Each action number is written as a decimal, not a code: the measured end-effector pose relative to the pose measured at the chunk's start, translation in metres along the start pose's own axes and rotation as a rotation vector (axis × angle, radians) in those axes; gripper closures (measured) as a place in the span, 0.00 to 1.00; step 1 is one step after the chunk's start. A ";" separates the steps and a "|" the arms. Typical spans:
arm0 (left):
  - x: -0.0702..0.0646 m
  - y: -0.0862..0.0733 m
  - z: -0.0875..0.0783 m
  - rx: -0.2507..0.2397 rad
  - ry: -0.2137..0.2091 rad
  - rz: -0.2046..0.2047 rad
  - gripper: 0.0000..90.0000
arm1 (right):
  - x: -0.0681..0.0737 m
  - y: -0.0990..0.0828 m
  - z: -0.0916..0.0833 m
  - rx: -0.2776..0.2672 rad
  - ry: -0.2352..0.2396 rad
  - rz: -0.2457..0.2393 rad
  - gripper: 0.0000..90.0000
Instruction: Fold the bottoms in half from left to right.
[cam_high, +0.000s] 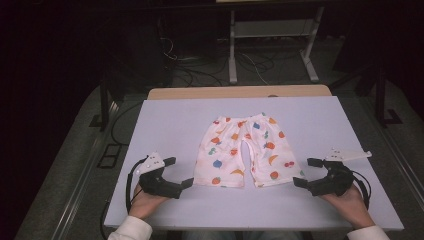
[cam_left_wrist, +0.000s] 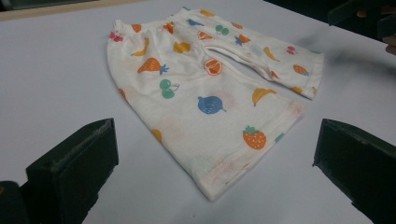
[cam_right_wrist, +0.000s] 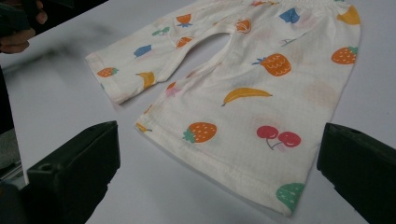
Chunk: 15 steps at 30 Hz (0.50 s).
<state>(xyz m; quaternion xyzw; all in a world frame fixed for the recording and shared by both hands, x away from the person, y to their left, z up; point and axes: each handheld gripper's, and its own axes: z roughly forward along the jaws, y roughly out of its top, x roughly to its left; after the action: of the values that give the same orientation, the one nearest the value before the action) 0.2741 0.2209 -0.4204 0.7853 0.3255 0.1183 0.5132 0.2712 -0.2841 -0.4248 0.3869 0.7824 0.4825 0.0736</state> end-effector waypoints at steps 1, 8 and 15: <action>0.000 0.000 0.000 0.000 0.000 0.000 0.00 | 0.000 0.000 0.000 -0.001 0.002 0.001 0.00; 0.000 0.000 0.000 -0.002 0.004 0.000 0.00 | 0.000 0.000 -0.001 -0.001 0.003 0.002 0.00; 0.000 0.001 -0.001 -0.006 0.007 0.005 0.00 | 0.002 0.001 -0.001 -0.003 0.009 -0.006 0.00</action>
<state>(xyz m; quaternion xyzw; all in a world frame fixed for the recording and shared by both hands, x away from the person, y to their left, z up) 0.2738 0.2210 -0.4196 0.7841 0.3250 0.1236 0.5141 0.2701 -0.2833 -0.4234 0.3819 0.7831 0.4855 0.0722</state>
